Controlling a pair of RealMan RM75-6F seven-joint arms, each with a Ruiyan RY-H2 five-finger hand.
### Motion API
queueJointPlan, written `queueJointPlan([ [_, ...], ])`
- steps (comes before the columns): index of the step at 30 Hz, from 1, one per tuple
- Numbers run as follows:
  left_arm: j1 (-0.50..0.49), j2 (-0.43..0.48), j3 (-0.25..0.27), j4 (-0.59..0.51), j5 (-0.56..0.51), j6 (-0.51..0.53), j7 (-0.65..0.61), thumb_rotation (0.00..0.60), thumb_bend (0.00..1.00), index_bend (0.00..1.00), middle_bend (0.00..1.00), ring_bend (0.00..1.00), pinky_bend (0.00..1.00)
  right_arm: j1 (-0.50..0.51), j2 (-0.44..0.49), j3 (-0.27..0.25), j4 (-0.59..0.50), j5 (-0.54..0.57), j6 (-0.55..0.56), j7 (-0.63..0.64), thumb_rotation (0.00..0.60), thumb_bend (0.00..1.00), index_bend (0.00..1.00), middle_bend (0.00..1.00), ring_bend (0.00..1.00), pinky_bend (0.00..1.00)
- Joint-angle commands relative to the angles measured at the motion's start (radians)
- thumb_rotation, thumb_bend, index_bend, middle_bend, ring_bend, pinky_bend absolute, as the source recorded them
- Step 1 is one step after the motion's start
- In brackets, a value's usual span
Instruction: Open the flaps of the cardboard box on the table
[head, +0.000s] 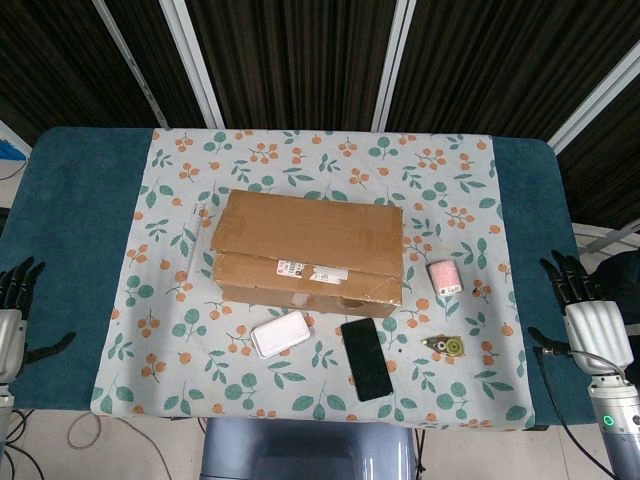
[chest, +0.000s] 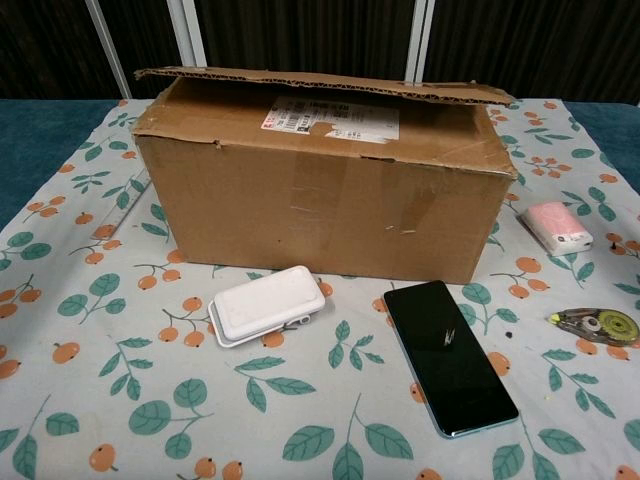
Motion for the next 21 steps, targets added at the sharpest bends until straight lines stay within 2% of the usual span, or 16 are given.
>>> queueJointPlan([
  [1,0.0,0.0,0.0,0.0,0.0,0.001,0.0,0.6,0.01,0.0,0.0,0.0,0.01,0.0,0.0,0.0,-0.001,0.0,0.0,0.0,0.6,0.18,0.0,0.0,0.02,0.22],
  [21,-0.006,-0.007,-0.004,-0.001,-0.015,-0.015,0.005,0.6,0.01,0.0,0.0,0.0,0.01,0.0,-0.011,0.011,0.005,0.016,0.002,0.003,0.6,0.18,0.0,0.0,0.02,0.22],
])
